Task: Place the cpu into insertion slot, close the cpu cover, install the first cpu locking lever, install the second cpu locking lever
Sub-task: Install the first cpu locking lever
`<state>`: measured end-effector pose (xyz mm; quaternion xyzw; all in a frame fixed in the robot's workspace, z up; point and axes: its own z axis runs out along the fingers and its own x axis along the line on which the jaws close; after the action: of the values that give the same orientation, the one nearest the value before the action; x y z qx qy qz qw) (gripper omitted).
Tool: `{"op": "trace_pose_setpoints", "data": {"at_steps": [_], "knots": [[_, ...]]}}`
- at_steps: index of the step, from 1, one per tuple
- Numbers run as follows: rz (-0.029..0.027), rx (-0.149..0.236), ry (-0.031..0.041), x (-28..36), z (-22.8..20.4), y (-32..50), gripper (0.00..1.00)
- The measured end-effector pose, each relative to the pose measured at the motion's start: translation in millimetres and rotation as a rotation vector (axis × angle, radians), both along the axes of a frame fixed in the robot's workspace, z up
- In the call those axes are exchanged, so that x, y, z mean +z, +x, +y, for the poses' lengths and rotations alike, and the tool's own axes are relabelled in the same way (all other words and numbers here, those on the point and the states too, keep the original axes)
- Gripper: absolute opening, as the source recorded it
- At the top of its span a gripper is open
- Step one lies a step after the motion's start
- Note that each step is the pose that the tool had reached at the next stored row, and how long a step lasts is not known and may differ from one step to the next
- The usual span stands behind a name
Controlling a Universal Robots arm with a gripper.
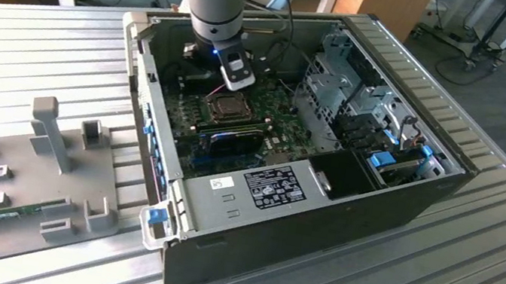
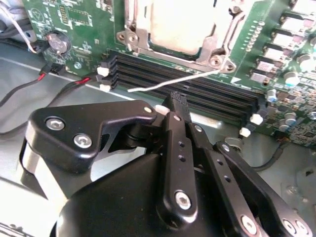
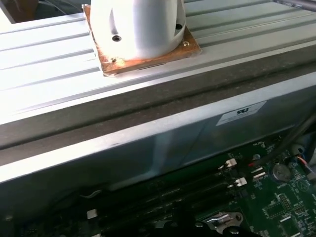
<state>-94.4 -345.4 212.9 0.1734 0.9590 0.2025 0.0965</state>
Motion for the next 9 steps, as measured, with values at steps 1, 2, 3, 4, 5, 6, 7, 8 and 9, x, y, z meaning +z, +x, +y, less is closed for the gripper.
{"op": "trace_pose_setpoints", "data": {"at_steps": [1, 2, 3, 4, 5, 6, 7, 8, 9], "knots": [[0.0019, 0.0, 0.0, 0.0, -0.2, 1.6, 0.1], [0.0038, 0.0, -0.0002, 0.0, -0.4, 2.6, 0.1], [0.0054, -0.001, -0.0004, 0.0, -0.7, 3.2, 0.1], [0.0072, -0.001, -0.0009, 0.0, -1.2, 3.9, 0.1], [0.0089, -0.002, -0.0015, 0.0, -1.7, 4.5, 0.1], [0.0105, -0.002, -0.0019, 0.0, -2.3, 5.0, 0.1], [0.0112, -0.002, -0.0019, 0.0, -2.8, 5.6, 0.1], [0.0115, -0.002, -0.0018, -0.2, -3.2, 6.3, 0.1], [0.0118, -0.002, -0.0018, -0.3, -3.6, 7.2, 0.1]]}}
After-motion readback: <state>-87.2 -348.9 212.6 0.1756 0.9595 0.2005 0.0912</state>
